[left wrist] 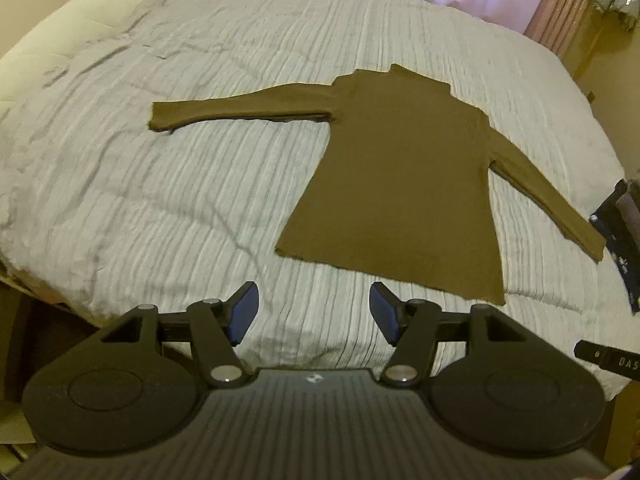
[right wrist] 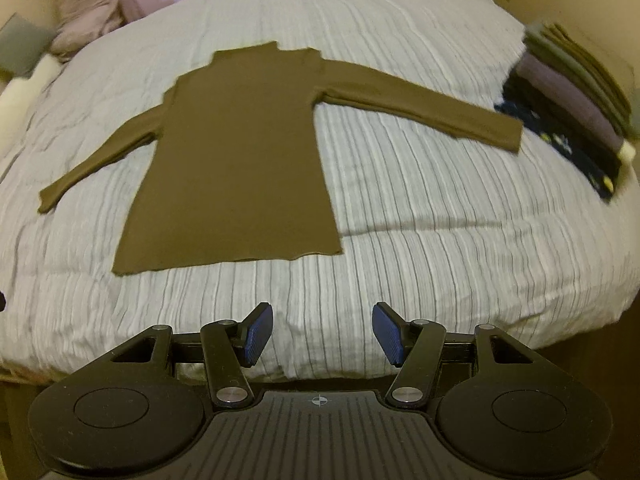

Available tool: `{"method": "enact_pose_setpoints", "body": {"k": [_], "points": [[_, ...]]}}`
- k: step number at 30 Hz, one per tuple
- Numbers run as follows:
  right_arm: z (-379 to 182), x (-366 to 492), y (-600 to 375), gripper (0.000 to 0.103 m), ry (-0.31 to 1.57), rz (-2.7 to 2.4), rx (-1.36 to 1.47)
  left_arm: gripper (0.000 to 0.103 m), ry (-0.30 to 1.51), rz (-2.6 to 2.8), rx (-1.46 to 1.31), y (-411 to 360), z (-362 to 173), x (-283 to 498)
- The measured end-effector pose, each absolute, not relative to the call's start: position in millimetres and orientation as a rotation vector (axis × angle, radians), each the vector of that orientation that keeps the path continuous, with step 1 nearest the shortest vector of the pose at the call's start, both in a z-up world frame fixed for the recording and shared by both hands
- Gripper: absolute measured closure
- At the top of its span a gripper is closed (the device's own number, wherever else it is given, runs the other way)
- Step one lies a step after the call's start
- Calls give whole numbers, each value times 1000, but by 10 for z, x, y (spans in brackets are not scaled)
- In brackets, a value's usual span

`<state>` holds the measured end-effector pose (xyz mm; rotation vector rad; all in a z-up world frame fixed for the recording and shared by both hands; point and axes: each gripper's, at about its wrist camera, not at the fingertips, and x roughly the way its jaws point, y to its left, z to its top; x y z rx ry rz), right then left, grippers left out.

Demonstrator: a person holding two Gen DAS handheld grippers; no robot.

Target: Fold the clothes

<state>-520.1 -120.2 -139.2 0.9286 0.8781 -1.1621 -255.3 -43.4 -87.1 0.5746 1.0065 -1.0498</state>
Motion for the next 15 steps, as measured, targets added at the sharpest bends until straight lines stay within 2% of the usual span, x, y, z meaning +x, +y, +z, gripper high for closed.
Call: {"method": "enact_pose_setpoints", "body": {"k": [4,11,15], "points": [[-1414,-5300,-1350,44,827,-1216,972,45,1071,-1069,519,-737,-1093,-2360],[-1356,-5516,-1914,44,678,-1370,1073,45,1144,-1136,419,-1729,-1354,-2041],[-1420,-5433,-2365,44,657,-1421,1123,45,1166,-1153,380,-2263,-1497,-1774]]}}
